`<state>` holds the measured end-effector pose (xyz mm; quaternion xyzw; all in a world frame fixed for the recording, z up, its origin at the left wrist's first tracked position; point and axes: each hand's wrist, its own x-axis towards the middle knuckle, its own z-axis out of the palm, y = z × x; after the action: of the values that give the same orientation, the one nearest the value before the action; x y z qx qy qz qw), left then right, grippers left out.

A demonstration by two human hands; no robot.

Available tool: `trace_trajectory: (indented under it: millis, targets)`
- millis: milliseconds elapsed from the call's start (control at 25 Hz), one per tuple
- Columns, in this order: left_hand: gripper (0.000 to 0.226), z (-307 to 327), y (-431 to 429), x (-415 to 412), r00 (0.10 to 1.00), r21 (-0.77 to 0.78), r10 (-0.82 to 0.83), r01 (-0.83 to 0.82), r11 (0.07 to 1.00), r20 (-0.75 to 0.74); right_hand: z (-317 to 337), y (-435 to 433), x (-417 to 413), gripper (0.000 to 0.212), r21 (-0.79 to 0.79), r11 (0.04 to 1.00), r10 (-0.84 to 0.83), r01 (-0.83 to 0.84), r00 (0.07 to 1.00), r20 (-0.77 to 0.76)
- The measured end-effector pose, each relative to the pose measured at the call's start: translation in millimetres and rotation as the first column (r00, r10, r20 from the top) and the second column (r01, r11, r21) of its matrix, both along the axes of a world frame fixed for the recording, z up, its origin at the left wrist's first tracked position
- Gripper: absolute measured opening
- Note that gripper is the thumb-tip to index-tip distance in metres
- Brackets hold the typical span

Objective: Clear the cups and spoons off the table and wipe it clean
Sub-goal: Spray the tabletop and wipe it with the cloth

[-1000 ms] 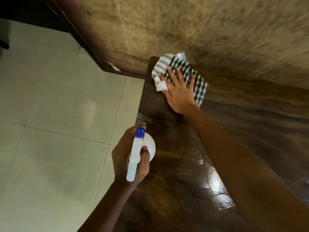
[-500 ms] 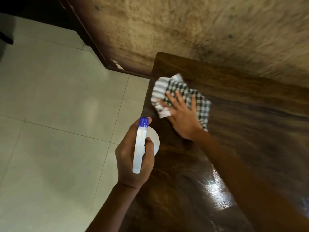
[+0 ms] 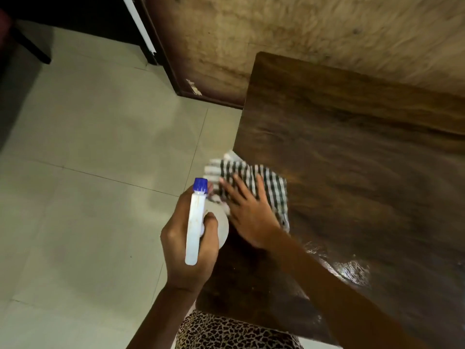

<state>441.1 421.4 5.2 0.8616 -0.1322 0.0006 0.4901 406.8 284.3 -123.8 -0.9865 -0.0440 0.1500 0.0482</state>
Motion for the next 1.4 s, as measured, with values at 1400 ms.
trace_trajectory:
  millis: [1400]
  targets:
    - [0.037, -24, -139, 78, 0.972, 0.006, -0.232, 0.232, 0.973, 0.039, -2, -290, 106, 0.054, 0.080, 0.564, -0.826, 0.822, 0.563, 0.025]
